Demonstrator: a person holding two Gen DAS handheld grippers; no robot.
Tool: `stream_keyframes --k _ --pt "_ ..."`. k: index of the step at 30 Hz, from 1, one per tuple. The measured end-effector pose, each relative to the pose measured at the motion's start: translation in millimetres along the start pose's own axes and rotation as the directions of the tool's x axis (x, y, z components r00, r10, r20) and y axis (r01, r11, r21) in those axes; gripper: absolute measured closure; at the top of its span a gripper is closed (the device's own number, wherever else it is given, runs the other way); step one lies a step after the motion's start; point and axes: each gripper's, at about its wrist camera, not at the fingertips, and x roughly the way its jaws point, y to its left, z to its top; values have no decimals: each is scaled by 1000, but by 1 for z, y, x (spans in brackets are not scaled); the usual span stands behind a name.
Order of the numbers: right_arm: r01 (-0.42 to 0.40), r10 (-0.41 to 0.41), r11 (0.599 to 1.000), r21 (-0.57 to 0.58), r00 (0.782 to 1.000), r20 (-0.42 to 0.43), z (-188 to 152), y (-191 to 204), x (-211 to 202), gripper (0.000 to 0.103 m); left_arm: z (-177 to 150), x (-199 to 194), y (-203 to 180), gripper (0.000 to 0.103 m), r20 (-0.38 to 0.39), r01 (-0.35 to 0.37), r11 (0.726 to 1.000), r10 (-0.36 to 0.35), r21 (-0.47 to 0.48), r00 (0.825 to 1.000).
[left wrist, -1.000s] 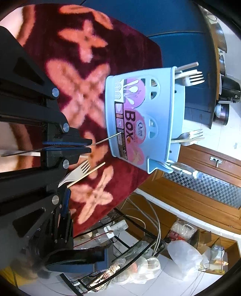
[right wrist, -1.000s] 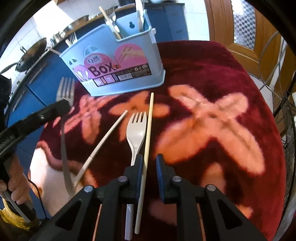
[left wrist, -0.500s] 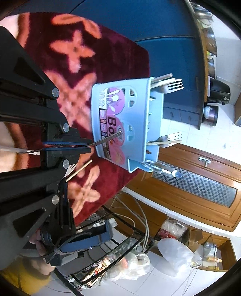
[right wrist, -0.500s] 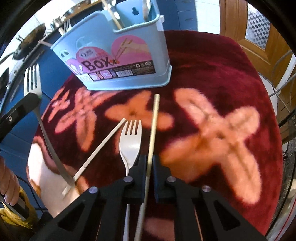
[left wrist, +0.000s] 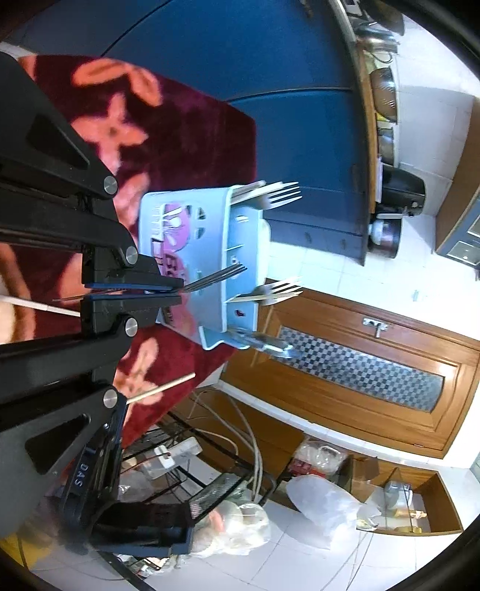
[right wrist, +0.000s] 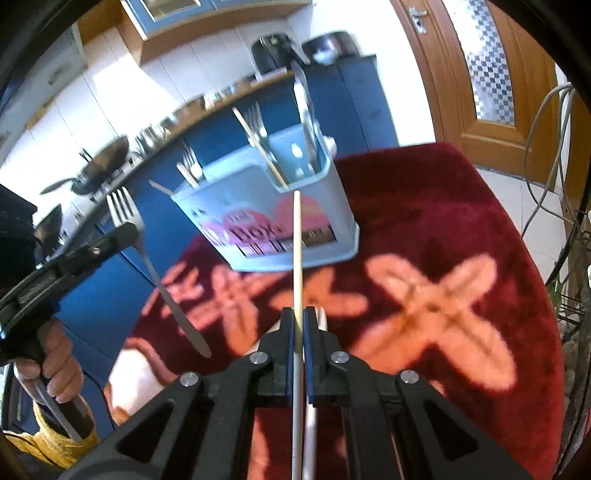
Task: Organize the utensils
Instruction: 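Lift the fork and chopstick and carry them over the Box holder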
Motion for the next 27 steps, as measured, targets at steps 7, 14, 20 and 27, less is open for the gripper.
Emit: stream_keyframes --k 7,14,20,27 --pt "-15 15 1000 5 997 69 3 6 -15 97 26 -14 -3 103 54 -14 999 12 30 998" --pt "-36 35 999 8 995 90 2 9 -15 97 55 -25 -9 103 130 -56 997 48 60 990" --pt "-35 35 999 -2 993 113 2 12 -18 97 91 -33 -9 103 211 -108 992 92 65 973" --pt "-36 40 999 -26 986 161 11 15 -19 97 117 -18 1 103 274 -201 978 178 61 945"
